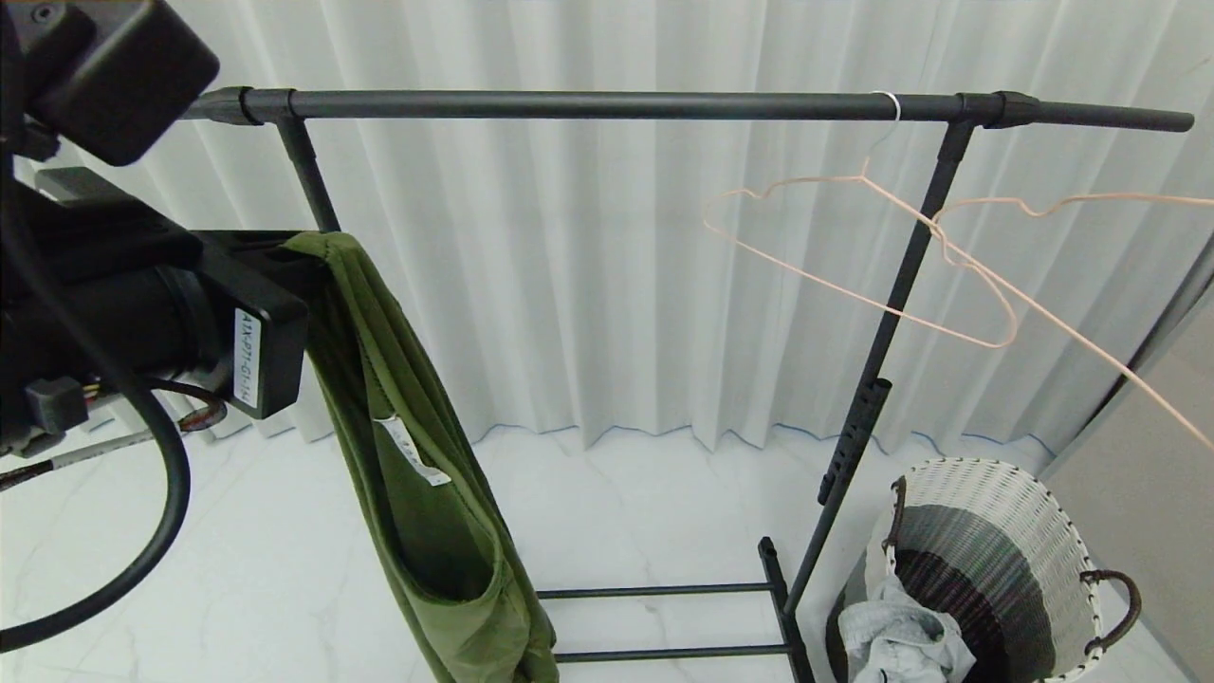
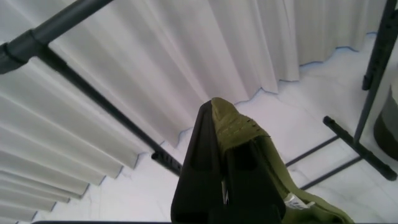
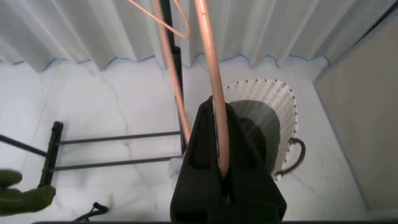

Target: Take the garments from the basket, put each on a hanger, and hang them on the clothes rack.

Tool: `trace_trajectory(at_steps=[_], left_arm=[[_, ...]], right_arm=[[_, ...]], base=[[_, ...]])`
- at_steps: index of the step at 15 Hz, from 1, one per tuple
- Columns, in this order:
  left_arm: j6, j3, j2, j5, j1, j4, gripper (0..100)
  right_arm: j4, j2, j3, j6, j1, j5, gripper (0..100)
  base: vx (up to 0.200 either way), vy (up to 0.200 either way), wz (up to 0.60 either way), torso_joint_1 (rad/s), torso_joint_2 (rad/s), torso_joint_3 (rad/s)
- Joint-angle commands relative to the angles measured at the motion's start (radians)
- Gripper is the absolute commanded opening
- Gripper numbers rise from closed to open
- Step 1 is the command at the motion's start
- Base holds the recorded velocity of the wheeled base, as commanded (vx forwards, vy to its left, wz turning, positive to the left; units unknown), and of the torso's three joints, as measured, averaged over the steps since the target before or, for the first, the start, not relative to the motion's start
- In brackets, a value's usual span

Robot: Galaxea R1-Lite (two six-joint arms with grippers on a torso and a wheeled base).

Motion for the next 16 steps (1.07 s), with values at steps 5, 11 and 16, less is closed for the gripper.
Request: trace_trajectory(at_steps=[5,11,16], left_arm=[[-0.005,0.061,-0.005,0.0,0.02,0.0,0],[-0.016,0.063,0.036,0.003,0.026,0.0,0],[-0.137,-0.067,0.171,0.012,0.109,0.0,0]], right_arm=[[-0.024,-0.075,-0.008,-0.009,0.174,0.012,0],[0.011,-0.075,0.007,-0.003,0.494,0.01,0],[0.069,-0.064,0.052,0.014,0.753,0.007,0]], base=[[0.0,0.0,0.0,0.0,0.0,0.0],[0.0,0.0,0.0,0.0,0.0,0.0],[0.0,0.0,0.0,0.0,0.0,0.0]])
